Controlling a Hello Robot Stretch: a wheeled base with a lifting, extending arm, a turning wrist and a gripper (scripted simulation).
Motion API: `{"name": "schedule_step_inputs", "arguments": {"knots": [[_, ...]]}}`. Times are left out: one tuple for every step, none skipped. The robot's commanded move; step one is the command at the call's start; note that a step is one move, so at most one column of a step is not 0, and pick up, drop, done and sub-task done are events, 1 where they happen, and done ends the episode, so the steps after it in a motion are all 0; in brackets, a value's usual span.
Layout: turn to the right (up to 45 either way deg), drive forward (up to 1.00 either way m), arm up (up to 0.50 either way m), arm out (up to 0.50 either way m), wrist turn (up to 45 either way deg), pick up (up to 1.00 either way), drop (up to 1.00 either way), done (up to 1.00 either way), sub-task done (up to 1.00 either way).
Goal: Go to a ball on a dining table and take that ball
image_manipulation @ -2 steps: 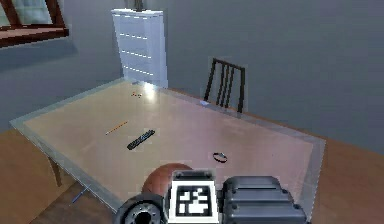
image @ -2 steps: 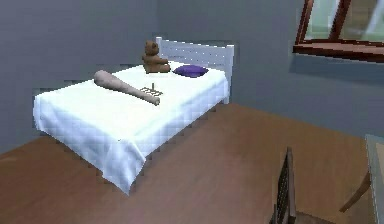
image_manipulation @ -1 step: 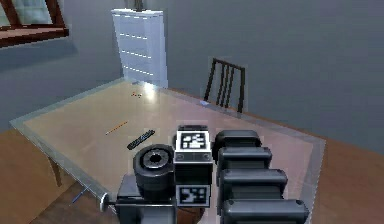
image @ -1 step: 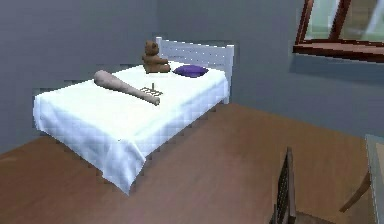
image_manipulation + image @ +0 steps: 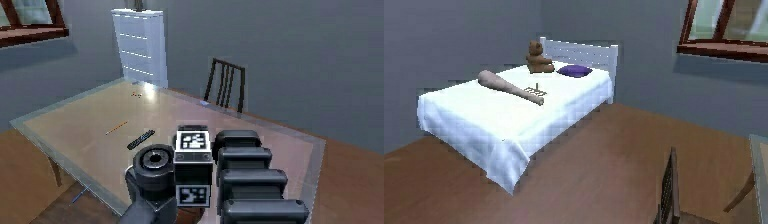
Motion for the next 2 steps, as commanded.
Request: {"name": "schedule_step_inputs", "arguments": {"knots": [[0.0,0.0,0.0,0.0,45.0,0.0,0.0,0.0,0.0],[0.0,0.0,0.0,0.0,45.0,0.0,0.0,0.0,0.0]]}}
